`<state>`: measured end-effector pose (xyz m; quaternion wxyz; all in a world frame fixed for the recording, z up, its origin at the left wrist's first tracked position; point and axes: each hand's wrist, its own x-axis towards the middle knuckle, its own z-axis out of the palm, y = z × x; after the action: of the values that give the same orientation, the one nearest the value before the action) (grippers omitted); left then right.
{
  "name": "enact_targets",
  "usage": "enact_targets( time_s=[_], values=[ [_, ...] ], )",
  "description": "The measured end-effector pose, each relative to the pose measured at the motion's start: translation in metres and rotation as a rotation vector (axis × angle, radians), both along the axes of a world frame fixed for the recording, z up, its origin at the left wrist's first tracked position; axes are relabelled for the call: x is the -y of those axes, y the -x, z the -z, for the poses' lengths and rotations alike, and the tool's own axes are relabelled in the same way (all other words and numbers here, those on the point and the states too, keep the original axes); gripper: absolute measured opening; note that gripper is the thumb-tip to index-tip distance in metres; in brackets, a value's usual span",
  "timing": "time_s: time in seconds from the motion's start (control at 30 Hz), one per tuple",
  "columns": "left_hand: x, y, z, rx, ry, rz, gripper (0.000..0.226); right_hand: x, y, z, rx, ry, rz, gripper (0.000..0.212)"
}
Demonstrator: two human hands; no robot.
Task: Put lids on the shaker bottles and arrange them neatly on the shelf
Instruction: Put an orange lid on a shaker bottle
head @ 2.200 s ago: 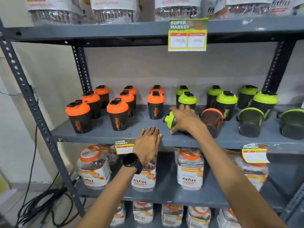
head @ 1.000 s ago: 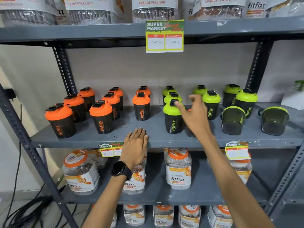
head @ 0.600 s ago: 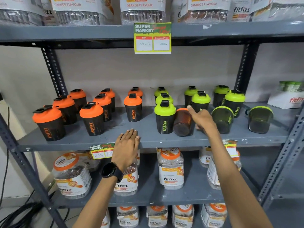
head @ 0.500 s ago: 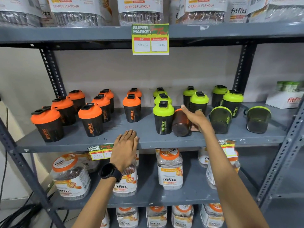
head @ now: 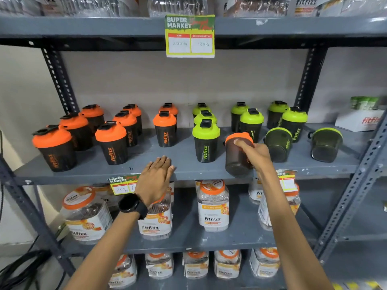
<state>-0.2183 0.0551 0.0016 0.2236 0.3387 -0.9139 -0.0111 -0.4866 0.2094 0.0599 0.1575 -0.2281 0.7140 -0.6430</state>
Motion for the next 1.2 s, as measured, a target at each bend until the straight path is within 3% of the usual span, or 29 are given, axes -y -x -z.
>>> enact_targets(
  time_s=[0.07,0.23,0.37,0.57,0.83,1.2],
  values=[
    [0.002,-0.005,-0.002,0.021,0.004,0.024,0.052,-0.010,-0.015,0.011,-0.058,0.048,0.031,0.043],
    [0.010,-0.033,0.002,0.049,0.061,0.002,0.059,-0.032,-0.081,0.034,-0.260,0.027,0.104,0.083],
    [0.024,-0.061,0.003,0.038,0.065,-0.016,0.067,-0.023,-0.157,0.026,-0.335,0.114,0.052,0.071],
    [0.043,-0.092,0.006,0.030,0.096,-0.026,0.058,0.056,-0.216,0.015,-0.404,0.174,0.002,0.078],
    [0.046,-0.094,0.011,-0.002,0.109,-0.006,0.056,0.136,-0.222,-0.003,-0.495,0.264,0.131,0.080],
    [0.048,-0.092,0.015,-0.012,0.146,-0.001,0.051,0.154,-0.210,0.015,-0.549,0.253,0.145,0.088]
  ],
)
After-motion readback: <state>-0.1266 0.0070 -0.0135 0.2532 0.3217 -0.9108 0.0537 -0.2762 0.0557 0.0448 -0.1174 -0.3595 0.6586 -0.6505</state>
